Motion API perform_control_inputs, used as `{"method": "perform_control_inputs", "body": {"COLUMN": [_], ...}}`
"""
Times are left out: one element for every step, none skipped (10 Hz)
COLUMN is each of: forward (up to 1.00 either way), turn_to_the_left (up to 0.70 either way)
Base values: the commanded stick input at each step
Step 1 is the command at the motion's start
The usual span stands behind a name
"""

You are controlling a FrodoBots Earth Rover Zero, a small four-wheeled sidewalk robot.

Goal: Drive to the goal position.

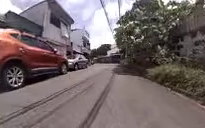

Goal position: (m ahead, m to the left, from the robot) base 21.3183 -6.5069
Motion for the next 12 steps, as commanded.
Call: {"method": "perform_control_inputs", "body": {"forward": [0.7,0.7,0.7,0.7,0.7,0.7,0.7,0.7,0.7,0.7,0.7,0.7], "turn_to_the_left": [0.0,0.0,0.0,0.0,0.0,0.0,0.0,0.0,0.0,0.0,0.0,0.0]}}
